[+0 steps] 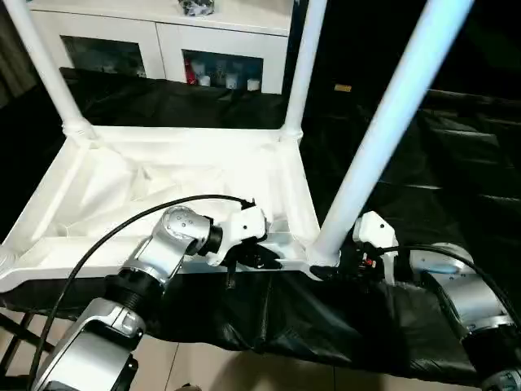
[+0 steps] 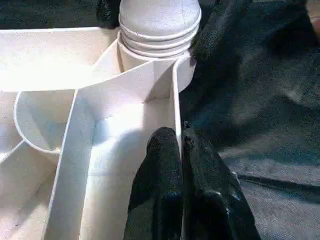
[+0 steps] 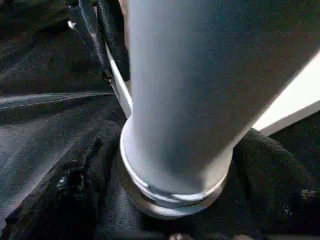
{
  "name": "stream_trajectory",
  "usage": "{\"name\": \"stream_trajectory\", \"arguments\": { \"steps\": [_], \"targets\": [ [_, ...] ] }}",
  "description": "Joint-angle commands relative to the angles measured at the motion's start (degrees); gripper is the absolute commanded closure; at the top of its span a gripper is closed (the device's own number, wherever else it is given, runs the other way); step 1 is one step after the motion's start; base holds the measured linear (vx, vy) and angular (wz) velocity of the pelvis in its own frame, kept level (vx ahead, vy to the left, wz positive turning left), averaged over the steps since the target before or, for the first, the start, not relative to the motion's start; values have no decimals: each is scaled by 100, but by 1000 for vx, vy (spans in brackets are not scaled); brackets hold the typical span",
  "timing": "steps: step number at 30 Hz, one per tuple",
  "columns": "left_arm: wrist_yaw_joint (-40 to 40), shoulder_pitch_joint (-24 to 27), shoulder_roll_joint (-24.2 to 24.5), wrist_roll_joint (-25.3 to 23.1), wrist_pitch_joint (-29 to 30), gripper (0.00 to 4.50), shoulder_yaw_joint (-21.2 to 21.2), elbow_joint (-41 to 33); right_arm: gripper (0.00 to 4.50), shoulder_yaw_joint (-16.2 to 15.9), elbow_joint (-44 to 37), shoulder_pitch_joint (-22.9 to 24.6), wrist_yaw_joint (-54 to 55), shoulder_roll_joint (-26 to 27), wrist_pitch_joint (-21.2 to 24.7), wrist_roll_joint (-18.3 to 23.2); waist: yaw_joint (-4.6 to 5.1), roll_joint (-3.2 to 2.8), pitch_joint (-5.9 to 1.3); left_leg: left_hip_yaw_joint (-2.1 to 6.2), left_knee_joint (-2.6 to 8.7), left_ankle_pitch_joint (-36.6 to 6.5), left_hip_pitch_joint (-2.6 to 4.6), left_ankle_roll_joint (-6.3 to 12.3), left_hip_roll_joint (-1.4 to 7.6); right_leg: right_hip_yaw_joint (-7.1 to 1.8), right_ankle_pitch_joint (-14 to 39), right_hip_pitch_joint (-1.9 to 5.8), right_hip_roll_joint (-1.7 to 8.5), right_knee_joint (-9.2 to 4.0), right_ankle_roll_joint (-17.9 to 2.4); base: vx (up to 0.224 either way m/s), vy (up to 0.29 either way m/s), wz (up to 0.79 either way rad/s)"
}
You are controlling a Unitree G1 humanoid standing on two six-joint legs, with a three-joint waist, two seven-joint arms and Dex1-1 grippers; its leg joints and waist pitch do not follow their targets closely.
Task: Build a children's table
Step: Rotate leg to tighten
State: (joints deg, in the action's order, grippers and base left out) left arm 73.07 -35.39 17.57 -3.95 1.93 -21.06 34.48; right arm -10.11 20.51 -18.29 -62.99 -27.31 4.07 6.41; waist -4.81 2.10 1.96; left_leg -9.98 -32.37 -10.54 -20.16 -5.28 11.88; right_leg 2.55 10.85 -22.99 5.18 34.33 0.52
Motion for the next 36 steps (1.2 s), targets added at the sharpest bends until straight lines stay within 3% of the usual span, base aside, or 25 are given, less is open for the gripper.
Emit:
{"name": "stream_trajectory", "arguments": {
  "steps": [1, 8, 9, 16, 17, 21, 24, 28, 29, 31, 33, 34, 35, 36],
  "targets": [
    [320, 144, 0, -16, -89, 450, -255, -21, 106, -74, 53, -109, -53, -42, -3, 6, 18, 43, -267, -35, 343, -1233, -3, 412, 119, -176, 864, 283, 227, -377, -1342, 0, 0, 0],
    [512, 187, 92, 33, -112, 450, -234, -89, 165, -156, 116, -200, -284, 38, 3, 101, 11, 45, -273, -42, 335, -1159, 0, 403, 116, -172, 819, 281, 220, -358, -1353, 0, 0, 0],
    [528, 190, 97, 49, -103, 450, -232, -95, 165, -160, 131, -209, -294, 50, -5, 103, 11, 65, -273, -43, 334, -1160, -1, 399, 116, -173, 830, 281, 220, -360, -1348, 0, 0, 0],
    [614, 216, 128, 120, -69, 450, -250, -111, 175, -148, 112, -166, -445, 132, 126, 252, 6, 47, -283, -45, 324, -1061, -2, 417, 113, -172, 650, 291, 217, -335, -1396, 0, 0, 0],
    [629, 220, 131, 124, -59, 450, -251, -106, 176, -138, 92, -141, -462, 160, 188, 301, 8, 23, -280, -45, 328, -1086, 0, 410, 112, -171, 648, 289, 213, -342, -1404, 0, 0, 0],
    [428, 196, 70, 67, 65, 450, -221, -44, 177, -40, -17, 12, -362, 323, 399, 520, 9, 18, -275, -42, 338, -1233, 8, 342, 116, -174, 839, 283, 217, -361, -1370, 0, 0, 0],
    [-58, 118, -146, 18, 240, 450, -119, 71, 177, 142, -134, 166, 140, 635, 604, 651, 3, 21, -261, -32, 358, -1286, 4, 302, 116, -173, 973, 279, 219, -375, -1323, 0, 0, 0],
    [-685, 58, -551, -25, 401, 450, -52, 153, 177, 340, -24, 280, 1194, 1190, 556, 486, 22, 28, -230, -7, 401, -1663, 19, 74, 101, -176, 1948, 233, 242, -474, -1002, 0, 0, 0],
    [-971, 43, -770, -59, 493, 450, -59, 174, 177, 406, 64, 302, 1609, 1458, 548, 465, 33, 44, -251, 13, 405, -1629, -9, 37, 88, -168, 2075, 262, 240, -475, -890, 0, 0, 0],
    [-1201, 38, -964, -66, 564, 450, -50, 192, 178, 459, 170, 279, 2003, 1676, 514, 405, 54, 23, -234, 9, 413, -1718, 15, 11, 99, -179, 2128, 211, 238, -502, -861, 0, 0, 0],
    [-1667, 48, -1388, -153, 665, 450, -113, 243, 178, 598, 533, 85, 3042, 2233, 500, 215, 96, 22, -236, 10, 417, -1752, 3, -26, 78, -181, 2138, 191, 224, -508, -827, 0, 0, 0],
    [-1667, 48, -1388, -153, 665, 450, -113, 243, 178, 598, 533, 85, 3042, 2233, 500, 215, 105, 17, -235, 19, 424, -1779, -1, -43, 78, -177, 2176, 198, 230, -514, -811, 0, 0, 0],
    [-1738, 57, -1457, -201, 683, 450, -147, 243, 178, 633, 581, 28, 3227, 2374, 503, 186, 125, -38, -241, 28, 428, -1867, 11, -46, 73, -172, 2234, 200, 223, -526, -769, 0, 0, 0],
    [-1800, 74, -1503, -284, 673, 450, -205, 245, 178, 660, 584, -17, 3369, 2520, 487, 181, 157, -13, -249, 20, 423, -1923, 14, -32, 80, -181, 2162, 182, 217, -539, -770, 0, 0, 0]
  ]
}}
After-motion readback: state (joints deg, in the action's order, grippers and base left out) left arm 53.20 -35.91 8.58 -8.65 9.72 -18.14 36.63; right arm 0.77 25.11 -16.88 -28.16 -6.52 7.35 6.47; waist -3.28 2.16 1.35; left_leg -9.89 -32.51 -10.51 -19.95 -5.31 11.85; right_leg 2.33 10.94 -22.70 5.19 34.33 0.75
